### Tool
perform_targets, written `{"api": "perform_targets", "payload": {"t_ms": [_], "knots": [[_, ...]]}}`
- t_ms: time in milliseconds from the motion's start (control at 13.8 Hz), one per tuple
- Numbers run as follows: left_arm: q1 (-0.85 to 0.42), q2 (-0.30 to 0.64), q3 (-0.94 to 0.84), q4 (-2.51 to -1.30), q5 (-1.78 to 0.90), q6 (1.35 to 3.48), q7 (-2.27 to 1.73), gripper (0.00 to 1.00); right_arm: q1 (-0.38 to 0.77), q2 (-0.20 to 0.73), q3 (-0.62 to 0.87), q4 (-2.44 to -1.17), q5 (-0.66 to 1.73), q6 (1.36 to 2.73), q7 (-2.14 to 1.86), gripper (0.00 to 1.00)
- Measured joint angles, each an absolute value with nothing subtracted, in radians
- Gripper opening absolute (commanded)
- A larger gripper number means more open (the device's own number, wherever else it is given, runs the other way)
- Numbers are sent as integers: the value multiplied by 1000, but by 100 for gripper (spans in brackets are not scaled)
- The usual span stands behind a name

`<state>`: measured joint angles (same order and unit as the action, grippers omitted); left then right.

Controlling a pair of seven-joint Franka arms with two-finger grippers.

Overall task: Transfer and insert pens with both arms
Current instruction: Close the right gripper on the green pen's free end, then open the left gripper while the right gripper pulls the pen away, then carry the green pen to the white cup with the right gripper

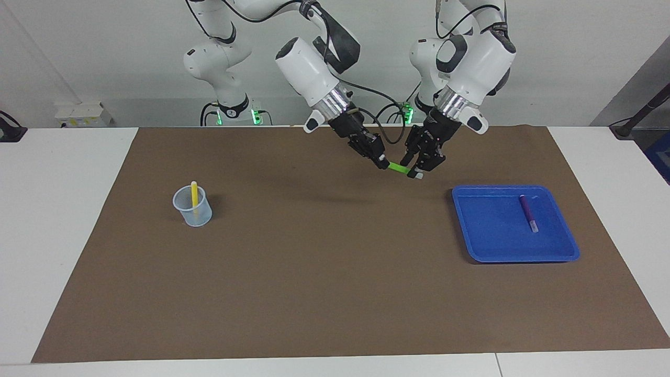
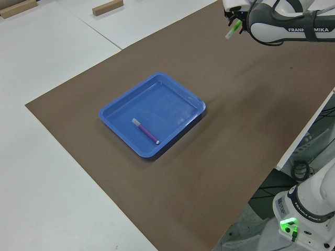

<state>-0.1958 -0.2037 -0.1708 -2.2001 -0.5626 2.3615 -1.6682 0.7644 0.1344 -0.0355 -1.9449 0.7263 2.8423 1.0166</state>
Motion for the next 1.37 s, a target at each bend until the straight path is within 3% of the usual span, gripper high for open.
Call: {"api": "perform_targets", "payload": {"t_ms": [289, 506, 867, 1372], "knots": [[-196, -207, -170, -2201, -562, 2355, -1598, 64, 703, 135, -38, -1948, 726, 2678, 768, 0], [-164, -216, -157, -2204, -562, 2248, -1307, 64, 646, 127, -42, -1965, 685, 2552, 594, 0], [38, -251, -143, -2205, -515, 1987, -659, 64, 525, 72, -46, -1967, 361, 2246, 440, 0], [177, -261, -140, -2206, -268, 1912, -163, 63, 318, -61, -50, -1966, 18, 1842, -148, 0]]}}
